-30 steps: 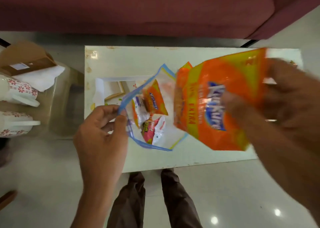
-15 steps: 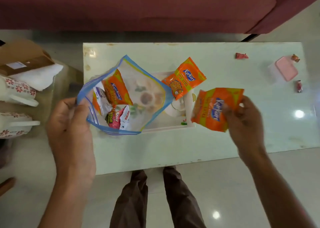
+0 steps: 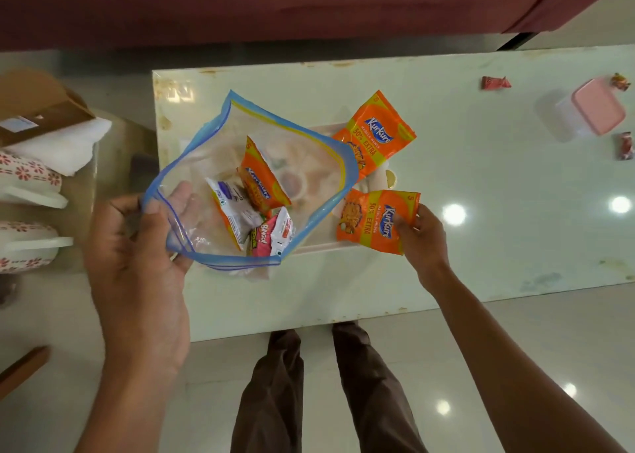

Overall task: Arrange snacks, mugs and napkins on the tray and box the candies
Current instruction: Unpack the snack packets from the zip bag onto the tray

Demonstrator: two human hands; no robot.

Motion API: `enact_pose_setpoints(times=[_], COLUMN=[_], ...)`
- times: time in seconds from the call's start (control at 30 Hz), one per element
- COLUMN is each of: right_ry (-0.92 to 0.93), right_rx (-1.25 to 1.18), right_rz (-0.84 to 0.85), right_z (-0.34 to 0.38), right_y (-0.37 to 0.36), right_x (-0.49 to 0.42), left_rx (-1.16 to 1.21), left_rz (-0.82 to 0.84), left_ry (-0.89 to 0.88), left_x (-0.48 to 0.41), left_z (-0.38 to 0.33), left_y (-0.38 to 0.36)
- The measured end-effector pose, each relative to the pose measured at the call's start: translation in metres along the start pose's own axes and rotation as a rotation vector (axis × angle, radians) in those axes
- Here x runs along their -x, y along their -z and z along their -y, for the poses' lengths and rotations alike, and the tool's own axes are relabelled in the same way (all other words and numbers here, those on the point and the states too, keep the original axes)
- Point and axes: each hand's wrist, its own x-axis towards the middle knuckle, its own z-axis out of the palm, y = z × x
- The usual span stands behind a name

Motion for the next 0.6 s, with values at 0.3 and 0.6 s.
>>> enact_pose_setpoints(times=[0.3,0.6], right_ry=[0.286,0.735], right_rx=[0.254,0.19], right_rz=[-0.196,0.067], right_z=[0.044,0.215], right_y=[0.035,0.025], right_x=[0.03,0.13], left_rx=[-0.041,-0.193], left_rz=[-0.008,-0.051], left_ry=[-0.077,-0.129], left_x=[0.006,0.021], left_z=[0.01,0.0], left_y=[-0.013,-0.02])
